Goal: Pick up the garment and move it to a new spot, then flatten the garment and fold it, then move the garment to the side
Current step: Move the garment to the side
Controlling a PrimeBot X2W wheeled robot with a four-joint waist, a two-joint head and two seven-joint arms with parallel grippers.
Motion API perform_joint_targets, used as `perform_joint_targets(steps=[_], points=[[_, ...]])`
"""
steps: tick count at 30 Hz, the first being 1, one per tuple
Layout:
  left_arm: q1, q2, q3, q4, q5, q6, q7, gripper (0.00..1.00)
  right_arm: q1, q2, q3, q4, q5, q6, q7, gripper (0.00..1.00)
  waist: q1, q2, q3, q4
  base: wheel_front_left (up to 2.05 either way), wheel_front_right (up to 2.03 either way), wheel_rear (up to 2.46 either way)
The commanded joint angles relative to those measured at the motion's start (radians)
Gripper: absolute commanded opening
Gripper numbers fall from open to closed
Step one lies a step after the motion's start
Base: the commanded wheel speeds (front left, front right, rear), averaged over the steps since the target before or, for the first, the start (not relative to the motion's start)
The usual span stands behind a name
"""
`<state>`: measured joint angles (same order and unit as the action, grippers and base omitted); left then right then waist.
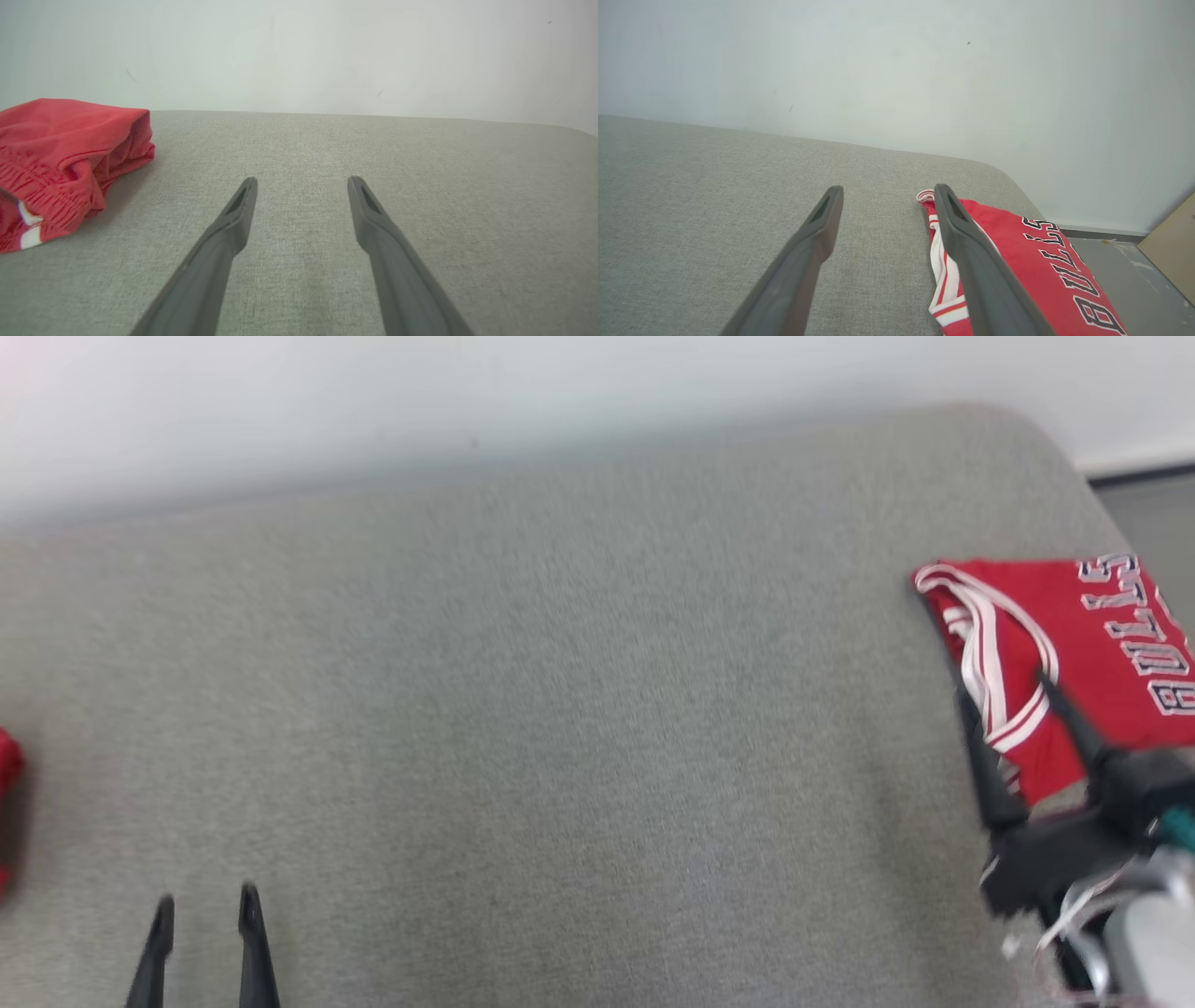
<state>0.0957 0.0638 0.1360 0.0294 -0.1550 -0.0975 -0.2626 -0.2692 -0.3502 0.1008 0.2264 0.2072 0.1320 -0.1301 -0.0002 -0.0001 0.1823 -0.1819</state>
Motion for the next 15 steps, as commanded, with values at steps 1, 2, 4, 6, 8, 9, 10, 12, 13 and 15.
perform_joint_targets(steps=[1, 2, 4, 6, 8, 9, 10, 12, 13, 15], points=[[0.024, -0.005, 0.005, 0.008, -0.004, -0.001, -0.003, 1.00, 0.027, 0.009, 0.007, 0.003, 0.008, -0.003, -0.017, 1.00, 0.0002, 0.0001, -0.087, 0.033, 0.00, 0.00, 0.00], [0.034, -0.006, 0.006, 0.015, -0.004, -0.002, -0.003, 1.00, 0.047, 0.018, 0.016, 0.003, 0.013, -0.003, -0.032, 1.00, 0.0002, 0.0001, -0.102, 0.038, 0.00, 0.00, 0.00], [0.053, -0.009, 0.009, 0.022, -0.003, 0.004, -0.003, 1.00, 0.086, 0.030, 0.032, 0.006, 0.018, -0.003, -0.052, 1.00, 0.0002, 0.0001, -0.129, 0.046, 0.00, 0.00, 0.00], [0.071, -0.010, 0.014, 0.028, -0.006, 0.008, -0.003, 1.00, 0.120, 0.041, 0.044, 0.006, 0.027, -0.003, -0.067, 1.00, 0.0002, 0.0001, -0.153, 0.052, 0.00, 0.00, 0.00], [0.085, -0.012, 0.017, 0.030, -0.008, 0.010, -0.003, 1.00, 0.144, 0.049, 0.058, 0.004, 0.032, -0.003, -0.076, 1.00, 0.0002, 0.0001, -0.169, 0.056, 0.00, 0.00, 0.00], [0.090, -0.013, 0.017, 0.031, -0.008, 0.011, -0.003, 1.00, 0.155, 0.053, 0.064, 0.003, 0.034, -0.003, -0.084, 1.00, 0.0002, 0.0001, -0.176, 0.058, 0.00, 0.00, 0.00], [0.095, -0.013, 0.017, 0.032, -0.008, 0.014, -0.003, 1.00, 0.164, 0.058, 0.067, 0.001, 0.039, -0.003, -0.088, 1.00, 0.0002, 0.0001, -0.181, 0.060, 0.00, 0.00, 0.00], [0.105, -0.013, 0.018, 0.035, -0.011, 0.019, -0.003, 1.00, 0.182, 0.066, 0.073, 0.002, 0.035, -0.003, -0.094, 1.00, 0.0002, 0.0001, -0.193, 0.065, 0.00, 0.00, 0.00], [0.110, -0.013, 0.017, 0.038, -0.013, 0.023, -0.003, 1.00, 0.190, 0.071, 0.078, -0.002, 0.035, -0.003, -0.100, 1.00, 0.0002, 0.0001, -0.199, 0.068, 0.00, 0.00, 0.00], [0.120, -0.014, 0.009, 0.044, -0.020, 0.029, -0.003, 1.00, 0.203, 0.076, 0.081, -0.003, 0.031, -0.003, -0.106, 1.00, 0.0002, 0.0001, -0.208, 0.074, 0.00, 0.00, 0.00]])
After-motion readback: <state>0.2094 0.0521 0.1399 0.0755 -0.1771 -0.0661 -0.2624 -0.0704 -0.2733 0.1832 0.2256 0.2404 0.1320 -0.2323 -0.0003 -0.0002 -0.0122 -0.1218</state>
